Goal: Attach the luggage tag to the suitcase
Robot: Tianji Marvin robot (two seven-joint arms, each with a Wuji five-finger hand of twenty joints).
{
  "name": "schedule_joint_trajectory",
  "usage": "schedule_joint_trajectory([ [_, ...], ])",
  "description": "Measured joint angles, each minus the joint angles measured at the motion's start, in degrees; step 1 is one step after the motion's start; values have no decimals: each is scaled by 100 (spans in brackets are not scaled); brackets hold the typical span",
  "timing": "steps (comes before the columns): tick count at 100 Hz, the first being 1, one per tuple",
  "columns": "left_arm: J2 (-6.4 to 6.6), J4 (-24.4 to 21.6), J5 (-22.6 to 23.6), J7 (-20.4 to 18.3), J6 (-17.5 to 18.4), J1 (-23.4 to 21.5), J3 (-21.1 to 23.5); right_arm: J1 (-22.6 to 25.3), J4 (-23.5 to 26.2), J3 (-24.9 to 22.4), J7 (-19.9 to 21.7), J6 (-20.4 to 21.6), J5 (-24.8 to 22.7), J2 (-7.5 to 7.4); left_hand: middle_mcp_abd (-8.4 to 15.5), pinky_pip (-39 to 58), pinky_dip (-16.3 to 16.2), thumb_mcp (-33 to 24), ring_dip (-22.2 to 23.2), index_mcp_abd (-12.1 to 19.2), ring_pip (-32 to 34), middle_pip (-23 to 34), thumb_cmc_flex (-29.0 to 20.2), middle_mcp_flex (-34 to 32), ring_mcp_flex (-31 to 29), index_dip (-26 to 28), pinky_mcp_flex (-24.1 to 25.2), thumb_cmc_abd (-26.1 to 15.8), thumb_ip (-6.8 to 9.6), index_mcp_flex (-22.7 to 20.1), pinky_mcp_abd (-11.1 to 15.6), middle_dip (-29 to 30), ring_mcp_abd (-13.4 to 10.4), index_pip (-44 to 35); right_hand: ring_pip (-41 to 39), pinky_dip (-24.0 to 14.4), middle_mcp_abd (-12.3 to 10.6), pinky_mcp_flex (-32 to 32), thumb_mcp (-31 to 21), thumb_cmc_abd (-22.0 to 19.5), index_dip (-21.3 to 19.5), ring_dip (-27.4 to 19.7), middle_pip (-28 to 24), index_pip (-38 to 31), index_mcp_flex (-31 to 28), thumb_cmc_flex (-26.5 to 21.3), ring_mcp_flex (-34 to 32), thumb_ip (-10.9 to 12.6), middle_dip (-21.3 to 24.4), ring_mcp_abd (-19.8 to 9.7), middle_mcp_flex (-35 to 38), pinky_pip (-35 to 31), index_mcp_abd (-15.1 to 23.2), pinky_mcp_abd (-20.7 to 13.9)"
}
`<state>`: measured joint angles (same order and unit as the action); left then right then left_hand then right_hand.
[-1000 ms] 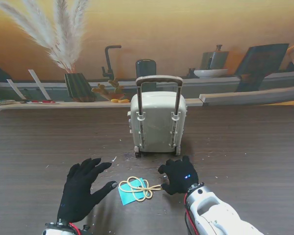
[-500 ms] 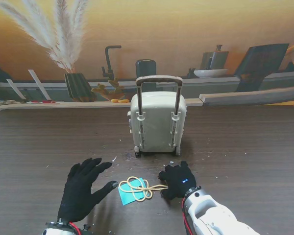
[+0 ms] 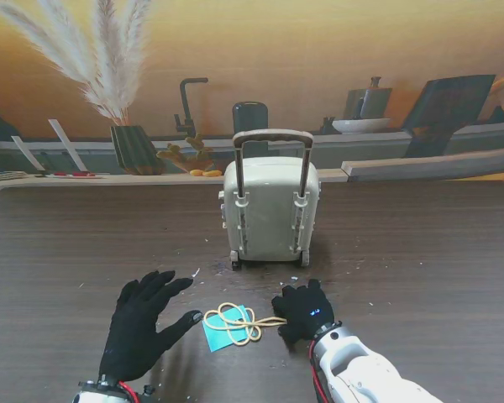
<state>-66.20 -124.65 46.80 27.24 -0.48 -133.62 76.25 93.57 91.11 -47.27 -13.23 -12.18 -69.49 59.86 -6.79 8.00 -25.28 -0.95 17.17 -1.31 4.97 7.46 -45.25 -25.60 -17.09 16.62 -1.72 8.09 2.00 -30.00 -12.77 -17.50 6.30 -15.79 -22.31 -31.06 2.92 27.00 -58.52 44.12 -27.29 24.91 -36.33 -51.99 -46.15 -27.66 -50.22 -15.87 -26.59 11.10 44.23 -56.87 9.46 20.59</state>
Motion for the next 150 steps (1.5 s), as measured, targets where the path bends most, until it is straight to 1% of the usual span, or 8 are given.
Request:
schedule_joint_trajectory([
  [17,-1,0,-10,8,16,-4,0,-23,-37,45,-40,-17,5,4,0,0,0,0,0,0,0,0,0,0,0,0,0,0,0,0,0,0,0,0,-8,12,1,66,-296,-82,-5,0,-66,-437,-504,-197,-58,0,0,-10,205,-25,331,-4],
  [30,-2,0,-13,22,35,-14,3,-1,-52,32,-108,17,-17,5,0,0,0,0,0,0,0,0,0,-1,0,0,0,0,0,0,0,0,0,0,-10,12,-1,75,-343,-116,-62,0,-118,-458,-564,-260,-93,0,-2,-59,268,-49,335,-9],
  [44,-4,-1,-17,65,55,-31,5,224,55,-239,-162,205,-247,4,0,0,0,0,0,-1,0,0,0,-1,0,0,0,0,0,0,0,0,0,0,-18,12,-8,138,-342,-225,-547,0,-116,-449,-513,-297,-132,-2,-2,-59,474,-66,282,-53],
  [67,-11,1,-58,135,115,-32,0,700,352,-638,-1234,339,-318,31,0,0,0,0,0,-2,1,0,0,-9,0,0,-12,0,0,-74,0,0,0,-2,-427,44,90,1142,-342,-336,-1030,20,296,-449,-387,-434,-1372,-3,309,-62,2159,-606,30,19],
  [83,-15,4,-62,148,124,-31,-5,957,607,-1002,-1728,601,-367,91,0,0,0,1,0,-2,3,0,0,-10,0,0,-16,0,0,-74,0,0,0,-2,-999,22,25,1674,-385,-342,-1042,361,-401,-666,-257,-646,-1892,-4,-93,-199,2410,-1145,-315,77],
  [98,-16,9,-89,149,141,-22,-15,1111,820,-1280,-2365,881,-354,143,0,0,0,1,0,-2,4,0,0,-10,-1,0,-34,0,0,-74,0,0,0,-2,-1425,-102,-77,1795,-456,-344,-1099,589,-1052,-905,-104,-654,-2026,-4,-495,-283,2410,-1436,-436,78],
  [113,-17,17,-119,134,150,-1,-33,1285,1158,-1603,-2685,1090,-232,227,0,0,0,1,0,-2,52,0,0,-11,-75,0,-55,0,0,-74,0,0,0,-2,-1911,-259,-78,1861,-458,-393,-1101,798,-1622,-1035,-35,-709,-2097,-4,-775,-315,2403,-1751,-509,79],
  [150,-13,83,-160,42,137,140,-112,1513,2339,-2363,-2543,1357,-454,267,0,0,0,1,0,-3,82,68,0,-209,-182,0,-133,0,0,-149,0,0,44,-25,-2243,-409,-37,1870,-458,-397,-1101,871,-1767,-1037,-33,-709,-2098,-4,-911,-337,2402,-1900,-510,79],
])
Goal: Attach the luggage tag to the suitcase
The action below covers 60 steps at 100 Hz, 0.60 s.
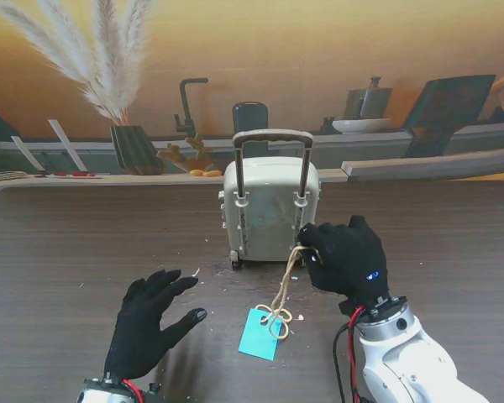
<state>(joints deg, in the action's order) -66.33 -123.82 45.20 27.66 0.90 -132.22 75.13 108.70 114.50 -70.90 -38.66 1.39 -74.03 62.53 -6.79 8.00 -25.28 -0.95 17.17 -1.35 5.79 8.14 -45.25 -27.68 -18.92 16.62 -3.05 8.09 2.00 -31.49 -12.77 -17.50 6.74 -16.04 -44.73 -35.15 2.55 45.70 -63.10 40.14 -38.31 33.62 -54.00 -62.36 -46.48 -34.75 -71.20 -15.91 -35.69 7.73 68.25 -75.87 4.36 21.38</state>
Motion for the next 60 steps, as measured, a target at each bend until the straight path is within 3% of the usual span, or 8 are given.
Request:
schedule_joint_trajectory([
  [21,0,88,10,39,11,116,-57,-58,521,-267,347,214,-153,-7,-97,68,-6,1,0,-9,227,70,-118,-264,-288,0,-152,0,0,-204,0,0,165,-120,-56,-5,0,5,0,0,0,1,0,0,0,0,0,0,-60,-4,0,0,0,0],
  [60,26,260,-3,-125,-11,442,-250,-510,1250,-537,946,325,-397,-31,-98,152,-87,1,3,-11,367,135,-91,-371,-347,45,-271,0,0,-204,-1,0,172,-127,-82,-40,0,17,3,0,0,1,1,0,0,0,-1,0,-71,-66,0,-45,16,0],
])
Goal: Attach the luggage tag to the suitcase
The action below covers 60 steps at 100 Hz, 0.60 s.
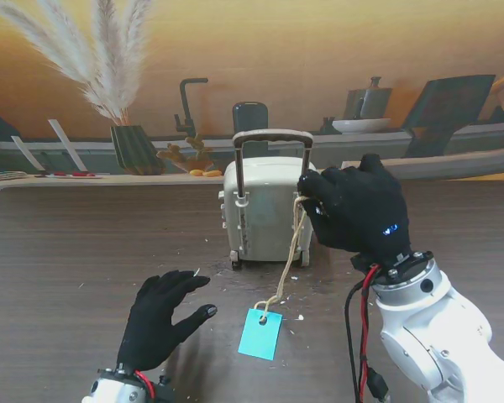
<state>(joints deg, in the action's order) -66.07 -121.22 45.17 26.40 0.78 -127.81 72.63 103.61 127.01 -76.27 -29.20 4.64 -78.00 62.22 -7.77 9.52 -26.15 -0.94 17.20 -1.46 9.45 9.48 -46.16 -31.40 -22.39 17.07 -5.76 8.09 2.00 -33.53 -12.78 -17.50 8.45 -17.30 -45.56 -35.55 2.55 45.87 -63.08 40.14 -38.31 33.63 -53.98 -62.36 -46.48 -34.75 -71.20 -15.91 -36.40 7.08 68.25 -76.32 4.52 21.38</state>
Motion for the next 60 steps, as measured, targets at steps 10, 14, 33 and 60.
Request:
schedule_joint_trajectory([
  [10,1,32,0,10,-6,52,-41,-137,119,-43,159,-9,2,0,0,2,-45,0,3,0,0,0,0,-1,0,1,-3,0,0,0,0,0,0,0,-1,0,0,2,1,0,0,0,1,1,0,0,0,0,-2,-1,0,-5,6,0],
  [14,1,49,-1,27,-6,72,-56,-186,165,-52,198,-10,9,0,0,3,-48,0,6,0,1,0,0,0,0,2,-5,0,0,0,0,0,0,0,-1,-1,0,2,1,0,0,0,2,2,0,0,0,0,-2,-1,0,-6,7,0],
  [33,-8,194,-20,264,14,225,-181,-451,371,-58,464,-6,28,3,0,77,-58,0,45,-3,125,62,0,-45,-74,2,-129,0,0,0,-2,0,0,-58,-1,-1,0,3,2,0,0,0,3,16,0,0,0,0,-63,-3,0,-7,25,0],
  [60,-80,444,-180,590,212,538,-353,-818,541,-14,759,-40,-11,2,-2,148,-183,1,158,-36,327,138,-126,-108,-152,2,-278,4,0,0,-5,0,2,-116,-2,-2,0,4,3,0,0,0,4,50,0,0,-1,0,-66,-9,0,-8,52,0],
])
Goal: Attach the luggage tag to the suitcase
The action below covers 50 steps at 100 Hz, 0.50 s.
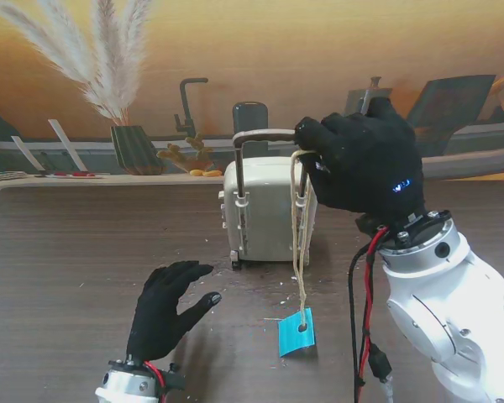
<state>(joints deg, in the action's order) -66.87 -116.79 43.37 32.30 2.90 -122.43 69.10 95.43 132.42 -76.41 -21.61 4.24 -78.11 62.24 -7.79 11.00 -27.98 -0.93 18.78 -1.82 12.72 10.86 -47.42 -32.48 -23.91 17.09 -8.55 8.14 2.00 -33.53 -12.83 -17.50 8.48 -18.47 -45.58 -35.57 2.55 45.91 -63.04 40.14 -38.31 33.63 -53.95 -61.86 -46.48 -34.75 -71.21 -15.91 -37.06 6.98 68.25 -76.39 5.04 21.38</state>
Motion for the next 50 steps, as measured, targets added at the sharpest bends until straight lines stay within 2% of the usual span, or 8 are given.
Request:
schedule_joint_trajectory([
  [14,-24,95,-289,-30,120,207,-115,-121,35,13,68,0,-66,-2,-1,78,-57,0,10,-7,78,48,0,-3,-62,0,-33,67,0,1,-9,-40,4,-2,0,-1,0,0,0,0,0,0,0,5,0,0,0,0,-2,-2,0,0,6,-4],
  [26,-31,195,-476,-210,182,459,-238,-191,75,28,132,-1,-103,-4,-1,123,-91,0,20,-8,129,53,0,-3,-62,0,-41,137,0,6,-12,-56,6,-2,-1,-1,0,0,1,0,0,0,0,7,0,0,0,0,-5,-4,0,0,15,-5],
  [50,-21,419,-597,-568,135,974,-531,-211,180,44,194,22,-165,-11,-1,125,-152,-102,22,-9,140,71,-1,-3,-62,0,-42,273,0,92,-17,-63,6,49,-1,-1,-1,1,1,0,0,0,0,9,0,0,0,0,-67,-10,0,0,17,-5],
])
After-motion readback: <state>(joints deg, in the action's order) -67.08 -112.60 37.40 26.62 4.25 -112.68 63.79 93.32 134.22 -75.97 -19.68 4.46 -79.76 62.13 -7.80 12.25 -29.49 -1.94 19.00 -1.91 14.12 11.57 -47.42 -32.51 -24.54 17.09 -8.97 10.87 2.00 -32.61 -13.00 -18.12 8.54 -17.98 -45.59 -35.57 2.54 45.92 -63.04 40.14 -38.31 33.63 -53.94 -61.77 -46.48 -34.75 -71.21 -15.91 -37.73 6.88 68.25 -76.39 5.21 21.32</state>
